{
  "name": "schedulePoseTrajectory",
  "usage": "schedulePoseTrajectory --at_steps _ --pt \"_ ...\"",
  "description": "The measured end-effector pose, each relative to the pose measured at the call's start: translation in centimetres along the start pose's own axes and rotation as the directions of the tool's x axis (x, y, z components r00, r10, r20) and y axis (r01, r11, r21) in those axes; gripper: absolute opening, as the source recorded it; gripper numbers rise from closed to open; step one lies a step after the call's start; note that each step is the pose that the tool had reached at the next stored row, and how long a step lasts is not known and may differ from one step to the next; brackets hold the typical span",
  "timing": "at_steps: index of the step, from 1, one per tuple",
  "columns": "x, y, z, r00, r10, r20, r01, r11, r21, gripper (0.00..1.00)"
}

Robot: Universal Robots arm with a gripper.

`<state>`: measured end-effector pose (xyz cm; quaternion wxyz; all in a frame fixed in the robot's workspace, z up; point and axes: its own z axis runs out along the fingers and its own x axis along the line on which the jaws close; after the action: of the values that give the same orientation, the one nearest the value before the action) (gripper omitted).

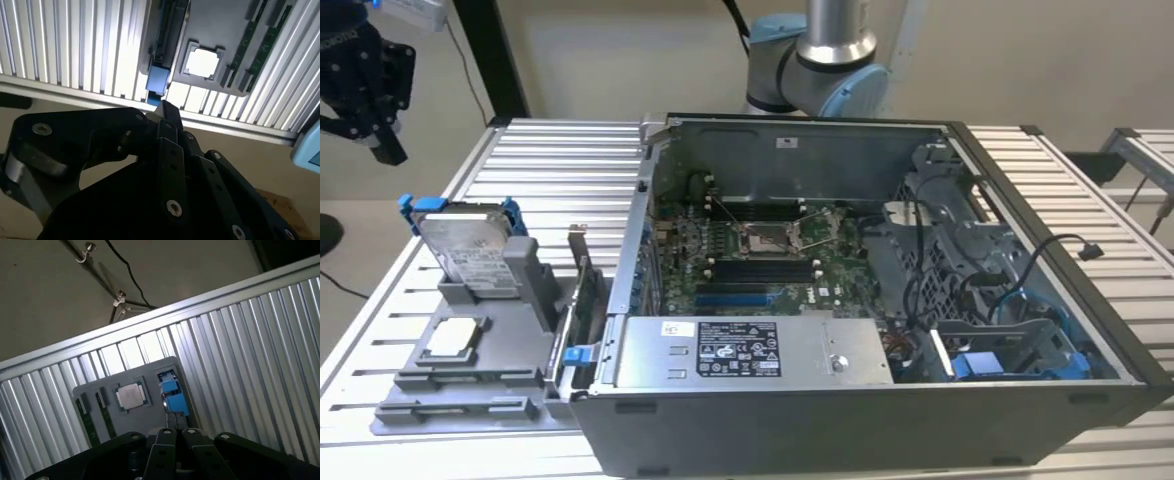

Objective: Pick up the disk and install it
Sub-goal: 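Pick up the disk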

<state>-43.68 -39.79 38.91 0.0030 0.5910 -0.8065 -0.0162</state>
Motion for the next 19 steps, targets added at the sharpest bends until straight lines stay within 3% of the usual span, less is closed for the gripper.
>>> schedulePoseTrajectory --at_steps 4,8,12,17,19 --pt "0.00 0.00 0.05 0.9973 -0.073 -0.0018 0.073 0.9973 0.0001 0.00" --pt "0.00 -0.01 0.09 0.9893 -0.146 -0.0037 0.146 0.9893 0.0019 0.00" --pt "0.00 -0.01 0.17 0.9761 -0.217 -0.0047 0.218 0.9760 0.0072 0.00" --pt "0.00 -0.01 0.23 0.9542 -0.299 -0.0065 0.299 0.9542 0.0095 0.00" --pt "0.00 -0.01 0.25 0.9512 -0.309 -0.0068 0.309 0.9511 0.0094 0.00"
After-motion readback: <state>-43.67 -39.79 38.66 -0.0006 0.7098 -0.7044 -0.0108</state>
